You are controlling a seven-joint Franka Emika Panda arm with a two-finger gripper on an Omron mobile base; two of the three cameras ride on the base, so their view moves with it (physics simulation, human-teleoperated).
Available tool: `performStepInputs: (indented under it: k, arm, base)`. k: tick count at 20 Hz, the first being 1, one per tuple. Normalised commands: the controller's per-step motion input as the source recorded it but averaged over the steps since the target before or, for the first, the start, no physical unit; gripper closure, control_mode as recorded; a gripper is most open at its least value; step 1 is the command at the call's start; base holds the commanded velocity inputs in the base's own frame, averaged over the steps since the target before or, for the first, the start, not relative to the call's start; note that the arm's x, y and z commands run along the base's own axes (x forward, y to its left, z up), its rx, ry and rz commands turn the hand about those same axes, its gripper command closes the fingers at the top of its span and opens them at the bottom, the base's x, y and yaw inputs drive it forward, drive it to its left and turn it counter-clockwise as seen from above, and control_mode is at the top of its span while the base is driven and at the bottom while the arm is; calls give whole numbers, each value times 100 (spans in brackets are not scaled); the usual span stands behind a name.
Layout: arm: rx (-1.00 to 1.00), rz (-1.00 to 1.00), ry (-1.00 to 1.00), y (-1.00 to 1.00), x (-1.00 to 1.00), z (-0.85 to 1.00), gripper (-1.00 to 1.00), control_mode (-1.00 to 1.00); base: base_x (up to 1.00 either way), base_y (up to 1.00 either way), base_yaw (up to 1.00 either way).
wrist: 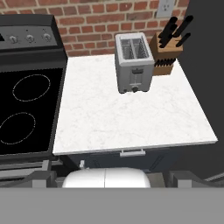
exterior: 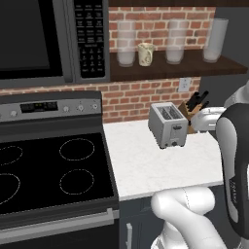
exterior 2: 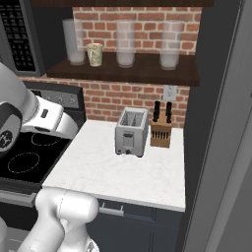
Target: Gather all objects into one cabinet and sort the glasses and bowls to opposite sides.
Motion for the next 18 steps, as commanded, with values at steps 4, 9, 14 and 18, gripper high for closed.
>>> performStepInputs:
  k: [4, 9, 14, 18]
  arm:
    - [0, 0, 0, 0, 0, 0, -100, 100]
    - [0, 0, 0, 0, 0, 0, -100, 100]
    - [0, 0, -14, 0, -8, 5, -100, -100]
    - [-1, 0, -40, 11, -21, 54, -100, -100]
  base:
    - [25, 0, 0]
    - [1, 0, 0]
    - [0, 0, 0]
    - [0, 0, 0]
